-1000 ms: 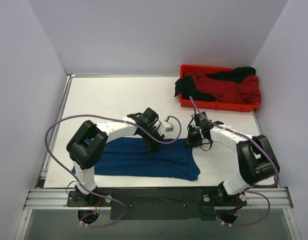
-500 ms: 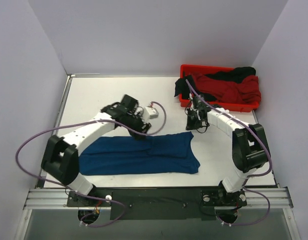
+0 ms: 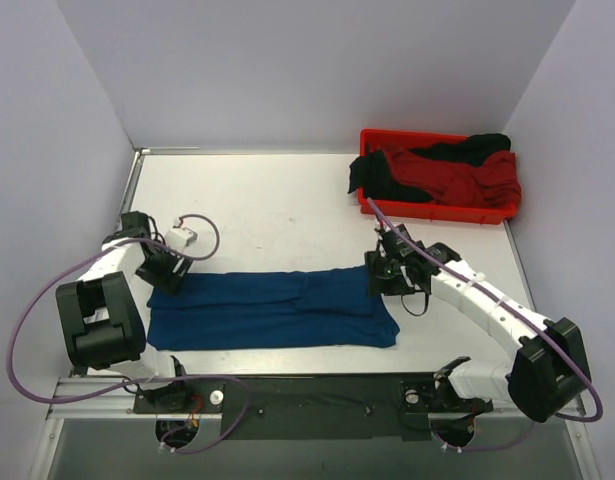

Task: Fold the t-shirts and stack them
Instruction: Fold the other side of the tshirt into a rectangle, then rotate the tshirt 90 degrees

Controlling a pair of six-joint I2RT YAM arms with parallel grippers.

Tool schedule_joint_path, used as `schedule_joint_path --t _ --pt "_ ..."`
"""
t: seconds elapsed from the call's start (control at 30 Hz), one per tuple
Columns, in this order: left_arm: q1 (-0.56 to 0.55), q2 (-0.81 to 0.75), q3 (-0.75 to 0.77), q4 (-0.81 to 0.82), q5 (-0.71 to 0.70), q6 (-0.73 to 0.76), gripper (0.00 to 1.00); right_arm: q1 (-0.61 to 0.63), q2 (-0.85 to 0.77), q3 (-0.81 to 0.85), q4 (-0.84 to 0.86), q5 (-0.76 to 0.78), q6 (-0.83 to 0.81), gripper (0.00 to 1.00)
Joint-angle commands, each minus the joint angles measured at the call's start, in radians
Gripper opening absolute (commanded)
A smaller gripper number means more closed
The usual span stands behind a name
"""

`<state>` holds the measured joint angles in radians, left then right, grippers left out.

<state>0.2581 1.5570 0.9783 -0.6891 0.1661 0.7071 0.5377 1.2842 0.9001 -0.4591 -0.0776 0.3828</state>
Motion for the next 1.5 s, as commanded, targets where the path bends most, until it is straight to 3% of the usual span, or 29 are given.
schedule_joint_path --t 0.0,0.13,0.23,0.3,0.33,0.47,0.57,0.67,0.8,0.87,0.93,0.97,1.0,1.07,1.17,1.33,1.47 --pt "-0.025 -0.080 -0.078 0.169 -0.023 0.173 0.76 -0.002 -0.106 -0.136 -0.144 0.030 0.122 0.55" --pt "-0.025 -0.011 -0.067 0.233 -0.046 0.155 0.77 0.001 -0.140 -0.275 -0.110 0.024 0.189 0.56" --pt "-0.025 0.057 -0.062 0.275 -0.057 0.144 0.73 -0.013 -0.097 -0.348 0.037 -0.078 0.215 0.56" --pt "-0.026 0.071 -0.076 0.280 -0.024 0.158 0.63 -0.030 -0.033 -0.377 0.095 -0.100 0.214 0.53" --pt "-0.026 0.068 -0.082 0.280 -0.001 0.166 0.50 -0.045 -0.014 -0.379 0.109 -0.111 0.209 0.50" --pt "-0.022 0.046 -0.131 0.267 -0.022 0.209 0.13 -0.111 0.092 -0.371 0.200 -0.181 0.157 0.21" --pt "-0.022 0.032 -0.164 0.225 -0.078 0.232 0.02 -0.162 0.202 -0.250 0.183 -0.180 0.093 0.01" --pt "-0.023 0.022 -0.187 0.179 -0.122 0.247 0.03 -0.180 0.335 -0.075 0.125 -0.165 0.010 0.00" --pt "-0.023 0.012 -0.205 0.087 -0.210 0.261 0.20 -0.188 0.651 0.308 -0.017 -0.166 -0.086 0.00" --pt "-0.029 0.037 -0.179 0.009 -0.285 0.255 0.35 -0.199 0.799 0.564 -0.117 -0.157 -0.131 0.00" --pt "-0.025 0.061 -0.136 -0.073 -0.324 0.232 0.55 -0.206 0.974 0.945 -0.279 -0.174 -0.168 0.00" --pt "-0.026 0.057 -0.130 -0.093 -0.330 0.226 0.74 -0.208 1.044 1.070 -0.329 -0.186 -0.179 0.00" --pt "-0.028 0.048 -0.118 -0.136 -0.329 0.227 0.80 -0.206 1.148 1.279 -0.428 -0.194 -0.192 0.00" --pt "-0.030 0.003 -0.109 -0.189 -0.298 0.239 0.86 -0.205 1.269 1.490 -0.501 -0.204 -0.196 0.00" --pt "-0.031 -0.099 -0.095 -0.250 -0.231 0.278 0.88 -0.202 1.296 1.536 -0.449 -0.228 -0.211 0.00" --pt "-0.033 -0.161 -0.096 -0.210 -0.209 0.298 0.89 -0.205 1.198 1.386 -0.267 -0.202 -0.206 0.00" --pt "-0.028 -0.068 -0.046 -0.178 -0.224 0.236 0.75 -0.202 1.224 1.439 -0.219 -0.160 -0.237 0.00"
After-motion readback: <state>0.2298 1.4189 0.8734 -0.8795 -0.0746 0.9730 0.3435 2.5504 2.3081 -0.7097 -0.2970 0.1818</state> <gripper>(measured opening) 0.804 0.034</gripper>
